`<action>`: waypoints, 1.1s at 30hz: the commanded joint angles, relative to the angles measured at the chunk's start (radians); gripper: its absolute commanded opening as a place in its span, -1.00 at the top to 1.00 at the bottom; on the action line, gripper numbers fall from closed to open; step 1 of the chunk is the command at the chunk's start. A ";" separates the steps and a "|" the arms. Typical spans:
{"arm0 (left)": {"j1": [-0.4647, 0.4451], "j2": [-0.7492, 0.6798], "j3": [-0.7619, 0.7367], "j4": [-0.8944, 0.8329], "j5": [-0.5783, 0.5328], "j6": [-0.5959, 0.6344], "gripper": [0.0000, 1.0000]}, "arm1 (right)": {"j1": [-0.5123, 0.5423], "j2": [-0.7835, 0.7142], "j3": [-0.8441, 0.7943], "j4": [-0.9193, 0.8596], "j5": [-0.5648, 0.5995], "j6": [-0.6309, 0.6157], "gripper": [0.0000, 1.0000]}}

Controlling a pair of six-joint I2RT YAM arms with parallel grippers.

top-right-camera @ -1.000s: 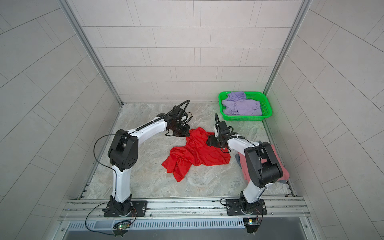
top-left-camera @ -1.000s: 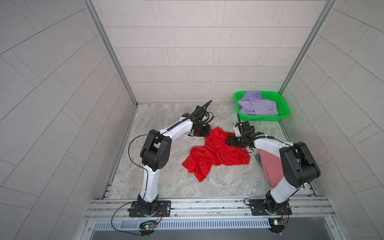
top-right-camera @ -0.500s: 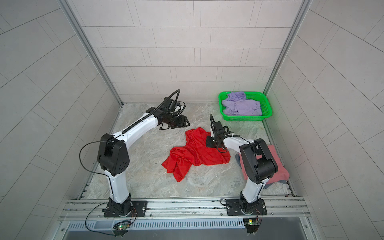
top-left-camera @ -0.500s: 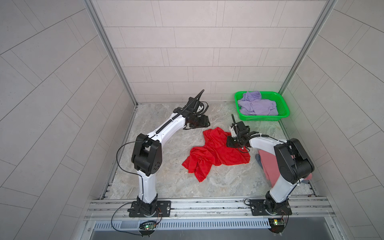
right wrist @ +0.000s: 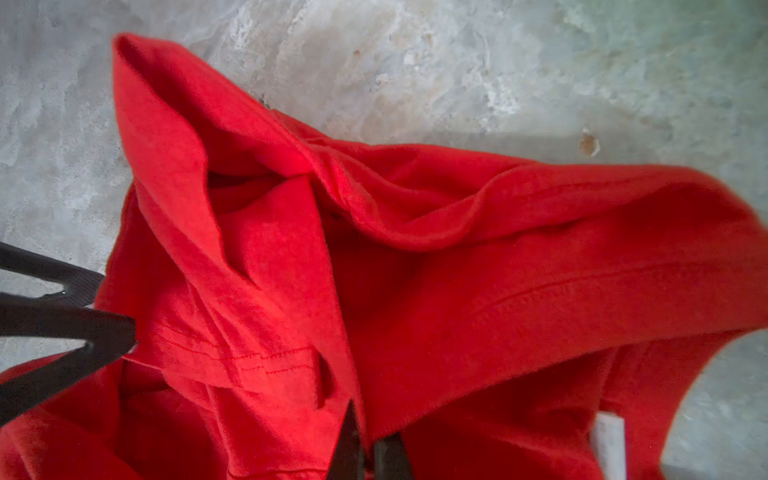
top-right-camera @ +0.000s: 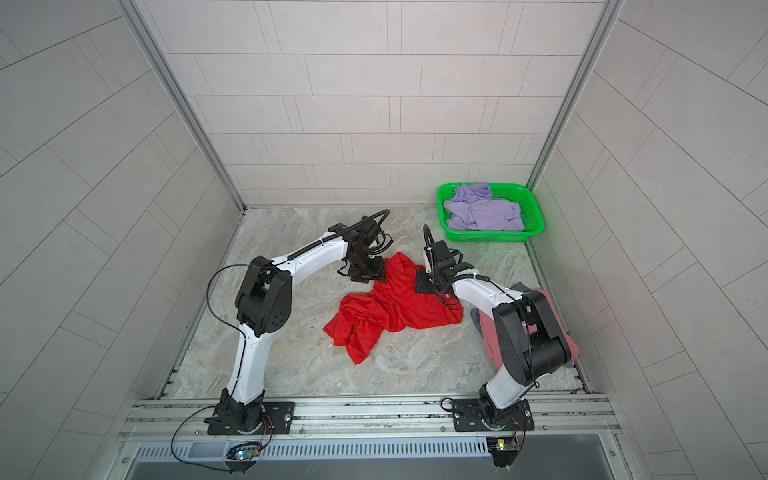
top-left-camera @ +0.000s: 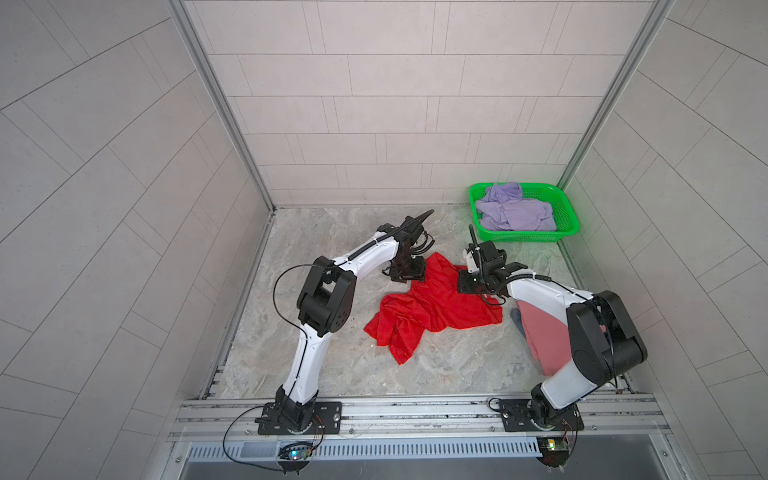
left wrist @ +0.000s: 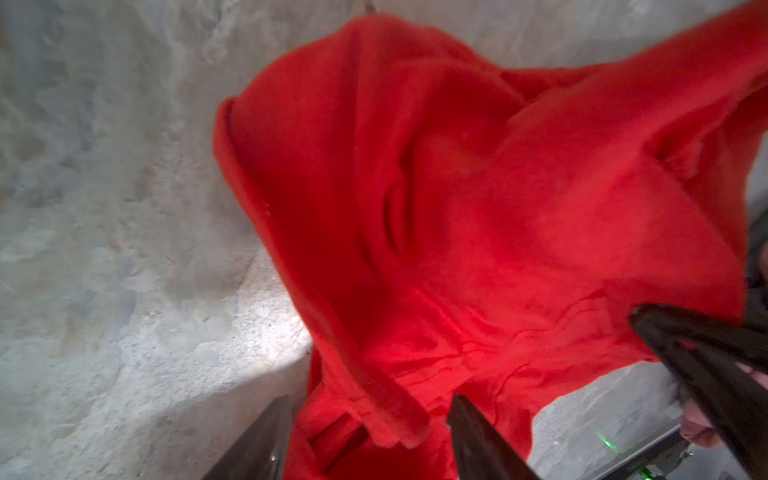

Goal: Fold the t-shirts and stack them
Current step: 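Lower both grippers onto the red t-shirt and grasp its edges, then lift the red t-shirt with both grippers, spreading them apart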

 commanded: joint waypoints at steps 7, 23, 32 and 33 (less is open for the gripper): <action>0.002 0.010 -0.005 0.019 -0.018 0.009 0.92 | 0.005 -0.038 -0.011 -0.039 0.013 -0.016 0.86; 0.224 -0.380 -0.168 0.391 0.313 -0.244 1.00 | -0.011 -0.100 0.042 -0.024 0.038 -0.038 0.14; 0.226 -0.257 -0.123 0.488 0.341 -0.377 1.00 | -0.004 0.030 0.087 0.036 -0.018 -0.075 0.12; 0.229 -0.243 -0.114 0.489 0.341 -0.388 1.00 | -0.004 0.048 0.091 0.036 -0.021 -0.081 0.11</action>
